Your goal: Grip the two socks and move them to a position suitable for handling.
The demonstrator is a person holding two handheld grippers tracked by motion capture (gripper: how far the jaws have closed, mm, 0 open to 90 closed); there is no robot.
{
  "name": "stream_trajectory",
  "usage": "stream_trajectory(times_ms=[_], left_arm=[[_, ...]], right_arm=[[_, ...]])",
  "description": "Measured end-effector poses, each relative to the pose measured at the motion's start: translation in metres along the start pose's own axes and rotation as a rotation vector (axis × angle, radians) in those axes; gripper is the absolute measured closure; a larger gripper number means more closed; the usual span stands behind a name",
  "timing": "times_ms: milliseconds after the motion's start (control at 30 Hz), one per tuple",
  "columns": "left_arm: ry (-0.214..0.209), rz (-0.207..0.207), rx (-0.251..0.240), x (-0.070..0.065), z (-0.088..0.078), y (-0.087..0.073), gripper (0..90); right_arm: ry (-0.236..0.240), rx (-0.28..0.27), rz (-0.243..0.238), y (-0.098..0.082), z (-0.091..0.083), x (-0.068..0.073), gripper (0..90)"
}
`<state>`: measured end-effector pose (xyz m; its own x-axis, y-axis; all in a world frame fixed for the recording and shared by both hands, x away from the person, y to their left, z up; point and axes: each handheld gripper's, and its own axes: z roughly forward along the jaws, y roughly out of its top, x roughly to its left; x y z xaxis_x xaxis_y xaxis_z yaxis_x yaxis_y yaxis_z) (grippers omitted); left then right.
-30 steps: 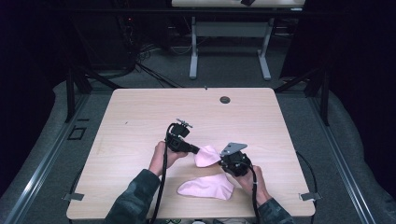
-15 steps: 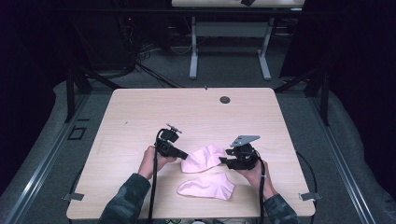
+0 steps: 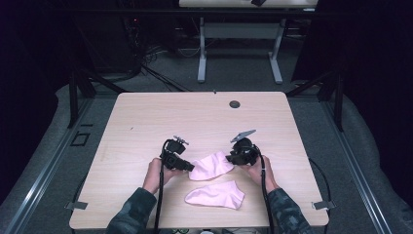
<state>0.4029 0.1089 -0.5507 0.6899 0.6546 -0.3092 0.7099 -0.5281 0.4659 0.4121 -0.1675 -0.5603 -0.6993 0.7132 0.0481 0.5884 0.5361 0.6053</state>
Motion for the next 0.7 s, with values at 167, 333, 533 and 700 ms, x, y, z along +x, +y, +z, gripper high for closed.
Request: stream_trajectory(times_ms=[167,333,533,700], left_arm=[[0.004,0.003,-0.014,-0.001,0.0,-0.002,85.2],[0.014,0.007,-0.021,0.001,-0.002,-0.002,86.2],[0.04,-0.024,-0.053,0.002,-0.006,-0.003,64.1],[0.086,-0.033,-0.107,0.0,-0.019,-0.008,39.2]], right_arm=[[0.006,0.003,0.024,-0.004,0.0,0.003,83.3],[-0.057,0.017,0.063,-0.01,-0.012,0.009,83.5],[-0.047,0.0,0.105,-0.022,-0.023,0.012,71.6],[-0.06,-0.062,0.108,-0.026,-0.036,0.006,53.0]])
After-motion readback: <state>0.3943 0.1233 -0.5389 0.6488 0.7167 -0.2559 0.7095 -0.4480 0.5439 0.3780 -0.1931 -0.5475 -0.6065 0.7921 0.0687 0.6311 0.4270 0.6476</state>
